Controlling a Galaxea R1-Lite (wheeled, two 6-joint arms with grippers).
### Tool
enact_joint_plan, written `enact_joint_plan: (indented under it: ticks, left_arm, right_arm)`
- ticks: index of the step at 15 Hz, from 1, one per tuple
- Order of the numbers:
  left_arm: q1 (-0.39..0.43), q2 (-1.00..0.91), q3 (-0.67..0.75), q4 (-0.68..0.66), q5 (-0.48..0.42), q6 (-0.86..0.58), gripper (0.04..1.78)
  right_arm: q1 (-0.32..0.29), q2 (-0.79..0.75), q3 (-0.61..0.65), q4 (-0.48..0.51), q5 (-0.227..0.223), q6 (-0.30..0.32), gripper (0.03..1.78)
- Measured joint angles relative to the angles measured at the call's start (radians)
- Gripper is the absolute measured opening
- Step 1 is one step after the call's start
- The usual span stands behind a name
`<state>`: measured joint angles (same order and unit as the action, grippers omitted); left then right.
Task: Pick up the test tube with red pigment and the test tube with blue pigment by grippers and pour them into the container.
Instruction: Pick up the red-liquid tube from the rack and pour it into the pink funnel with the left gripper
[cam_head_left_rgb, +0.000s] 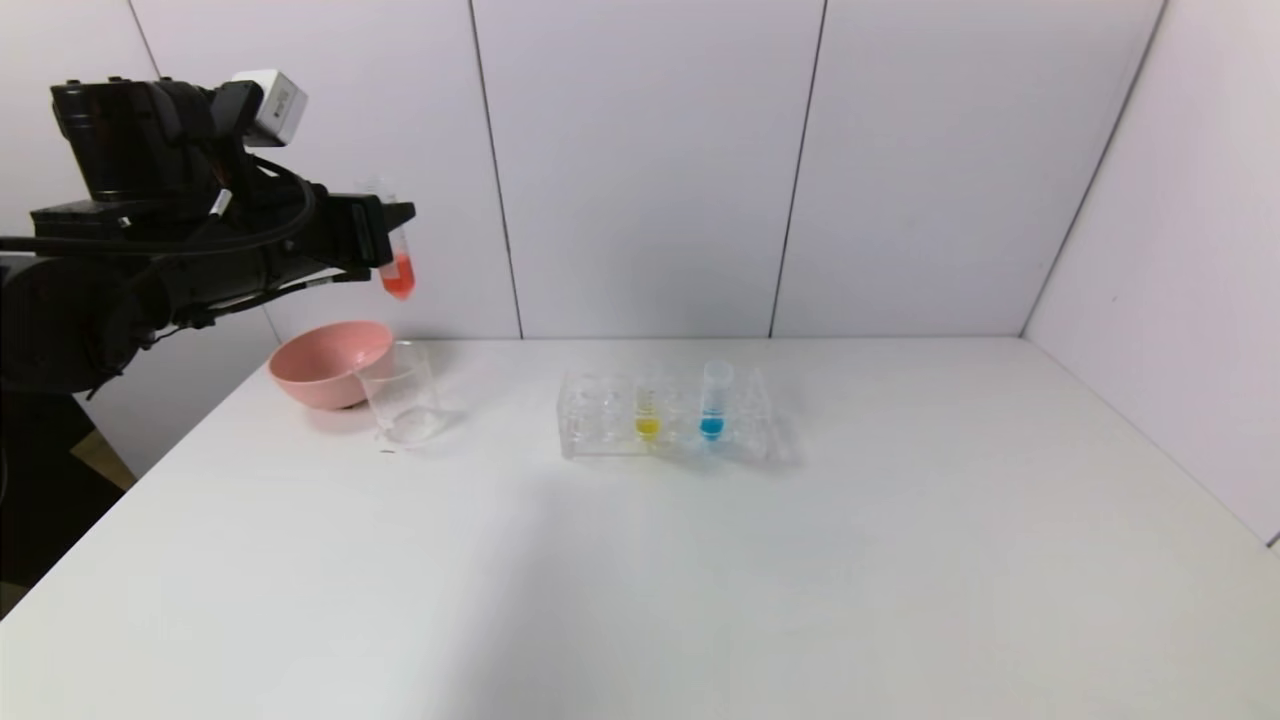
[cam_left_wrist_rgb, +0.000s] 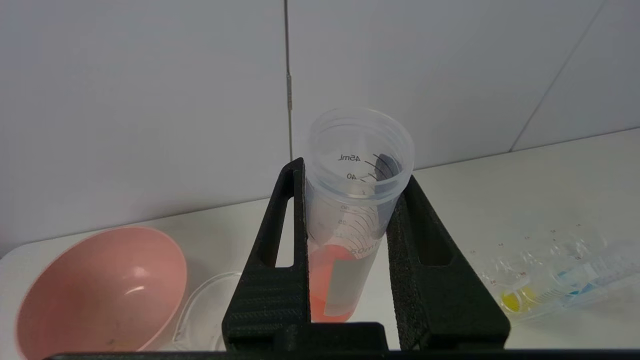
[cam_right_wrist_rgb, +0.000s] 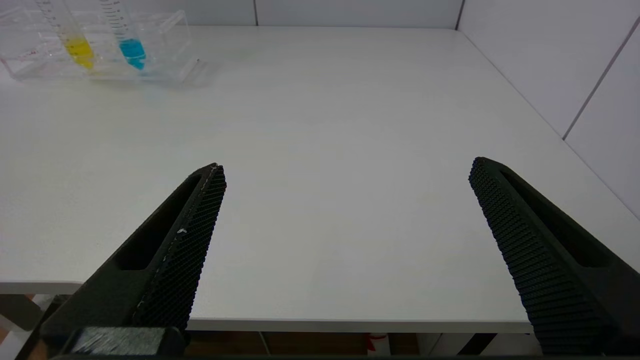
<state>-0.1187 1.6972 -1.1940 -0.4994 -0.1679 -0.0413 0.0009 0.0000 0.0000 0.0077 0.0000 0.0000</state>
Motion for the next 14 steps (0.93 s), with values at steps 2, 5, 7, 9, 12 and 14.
enact_joint_plan:
  ticks: [2,5,7,9,12,14]
  left_arm:
    - [0.039,-0.009,0.002,0.001,-0.002,0.001,0.46]
    - [0.095,-0.012,0.002,0.001,-0.005,0.001,0.46]
    - [0.132,-0.012,0.003,0.001,-0.018,0.001,0.46]
    - [0.173,-0.010,0.005,0.001,-0.052,0.001,0.46]
    - [0.236,-0.008,0.009,0.000,-0.090,0.001,0.46]
    - [0.263,-0.007,0.019,-0.001,-0.110,-0.001,0.46]
  right_arm:
    - [0.000,0.000,0.000,0.000,0.000,0.000,1.77]
    - [0.000,0.000,0.000,0.000,0.000,0.000,1.77]
    - [0.000,0.000,0.000,0.000,0.000,0.000,1.77]
    - [0.000,0.000,0.000,0.000,0.000,0.000,1.77]
    - [0.000,0.000,0.000,0.000,0.000,0.000,1.77]
    - [0.000,0.000,0.000,0.000,0.000,0.000,1.77]
